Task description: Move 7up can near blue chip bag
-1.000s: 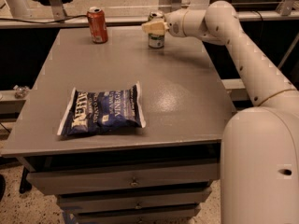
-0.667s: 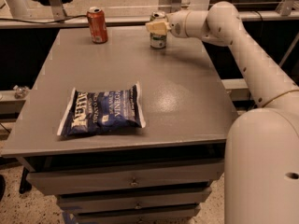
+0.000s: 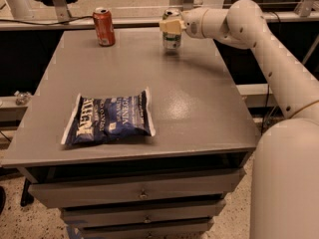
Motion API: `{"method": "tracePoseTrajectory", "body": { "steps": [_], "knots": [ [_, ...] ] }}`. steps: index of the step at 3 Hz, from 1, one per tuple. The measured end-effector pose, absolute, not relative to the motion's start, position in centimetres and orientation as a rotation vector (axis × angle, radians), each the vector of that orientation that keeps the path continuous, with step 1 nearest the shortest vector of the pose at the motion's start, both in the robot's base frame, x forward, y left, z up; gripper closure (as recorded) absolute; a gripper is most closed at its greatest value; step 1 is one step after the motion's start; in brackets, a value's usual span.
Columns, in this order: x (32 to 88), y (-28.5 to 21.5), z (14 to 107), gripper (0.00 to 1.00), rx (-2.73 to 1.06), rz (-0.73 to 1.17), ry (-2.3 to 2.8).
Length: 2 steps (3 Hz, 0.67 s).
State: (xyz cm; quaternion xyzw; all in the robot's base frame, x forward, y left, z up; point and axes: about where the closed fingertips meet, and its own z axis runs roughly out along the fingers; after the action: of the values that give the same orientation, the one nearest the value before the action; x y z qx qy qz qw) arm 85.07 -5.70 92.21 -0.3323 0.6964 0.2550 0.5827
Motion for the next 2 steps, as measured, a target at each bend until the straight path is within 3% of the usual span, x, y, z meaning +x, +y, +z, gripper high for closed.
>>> {"method": "tracePoseTrajectory", "body": {
  "steps": [2],
  "knots": [
    [79.0,-5.3,98.3,1.0,-0.817,0.666,1.568]
  ]
}}
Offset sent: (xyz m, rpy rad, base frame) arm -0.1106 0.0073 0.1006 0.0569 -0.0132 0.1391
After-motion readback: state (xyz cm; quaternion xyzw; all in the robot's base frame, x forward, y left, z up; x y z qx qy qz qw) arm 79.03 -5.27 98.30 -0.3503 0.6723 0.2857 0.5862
